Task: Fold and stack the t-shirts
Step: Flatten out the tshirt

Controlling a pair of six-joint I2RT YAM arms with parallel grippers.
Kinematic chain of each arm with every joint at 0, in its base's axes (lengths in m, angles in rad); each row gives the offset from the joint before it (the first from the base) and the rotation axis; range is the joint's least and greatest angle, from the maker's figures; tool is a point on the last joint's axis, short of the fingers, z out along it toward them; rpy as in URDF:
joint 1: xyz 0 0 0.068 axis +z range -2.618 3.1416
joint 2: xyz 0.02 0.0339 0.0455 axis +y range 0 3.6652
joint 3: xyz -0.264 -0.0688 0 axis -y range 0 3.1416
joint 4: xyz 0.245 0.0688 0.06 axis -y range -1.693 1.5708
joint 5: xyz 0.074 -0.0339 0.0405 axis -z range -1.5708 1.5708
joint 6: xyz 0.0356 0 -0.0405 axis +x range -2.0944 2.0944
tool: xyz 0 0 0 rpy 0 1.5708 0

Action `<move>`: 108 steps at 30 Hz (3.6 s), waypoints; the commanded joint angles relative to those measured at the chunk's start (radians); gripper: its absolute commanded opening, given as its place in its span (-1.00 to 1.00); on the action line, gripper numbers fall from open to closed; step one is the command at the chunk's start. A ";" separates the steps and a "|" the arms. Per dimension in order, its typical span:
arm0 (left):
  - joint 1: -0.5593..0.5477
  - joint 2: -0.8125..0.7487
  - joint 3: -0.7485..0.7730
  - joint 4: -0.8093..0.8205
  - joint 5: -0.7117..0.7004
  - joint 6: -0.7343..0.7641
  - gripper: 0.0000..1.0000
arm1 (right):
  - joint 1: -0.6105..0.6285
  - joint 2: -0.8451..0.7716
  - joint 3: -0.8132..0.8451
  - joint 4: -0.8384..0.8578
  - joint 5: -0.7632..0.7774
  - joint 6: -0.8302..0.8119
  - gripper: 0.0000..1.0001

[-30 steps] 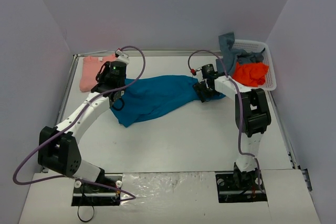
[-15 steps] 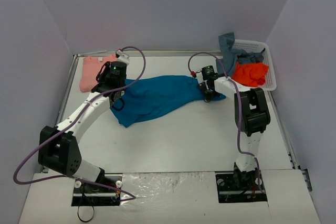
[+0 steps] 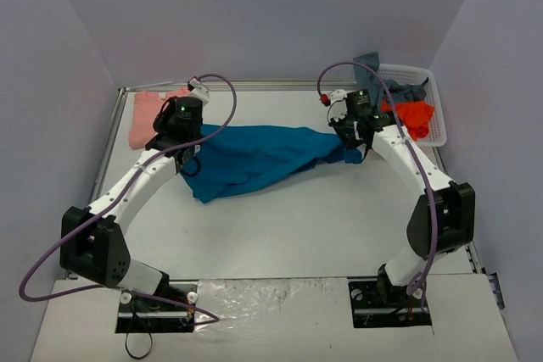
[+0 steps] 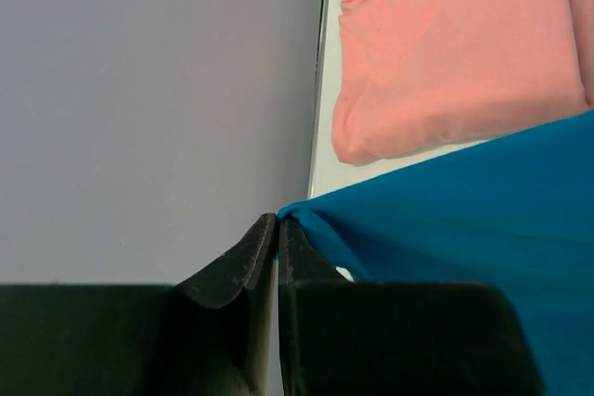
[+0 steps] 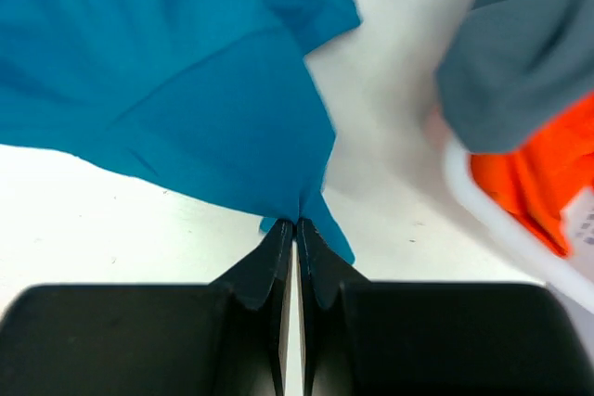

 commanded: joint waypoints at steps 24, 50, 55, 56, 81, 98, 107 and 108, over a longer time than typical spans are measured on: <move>0.017 0.322 0.128 0.572 -0.186 0.407 -0.24 | -0.034 -0.199 -0.133 -0.085 -0.001 -0.009 -1.00; -0.252 -0.288 -0.263 -0.459 0.705 0.076 0.50 | -0.046 -0.072 -0.190 0.016 -0.052 0.018 -1.00; -0.255 -0.293 -0.360 -0.353 0.691 0.077 0.45 | -0.046 -0.046 -0.199 0.027 -0.052 0.018 -1.00; -0.256 -0.279 -0.381 -0.339 0.684 0.083 0.44 | -0.046 -0.043 -0.201 0.027 -0.052 0.020 -1.00; 0.211 0.218 0.279 -0.281 0.794 -0.271 -0.87 | -0.042 0.018 -0.229 0.047 -0.033 0.018 -1.00; 0.451 0.663 0.617 -0.281 0.861 -0.420 -0.95 | -0.031 0.081 -0.239 0.048 -0.012 0.012 -1.00; 0.452 0.804 0.709 -0.347 0.823 -0.466 -0.95 | -0.025 0.106 -0.242 0.048 0.000 0.011 -1.00; 0.452 0.813 0.717 -0.356 0.817 -0.469 -0.95 | -0.025 0.106 -0.241 0.048 0.003 0.011 -1.00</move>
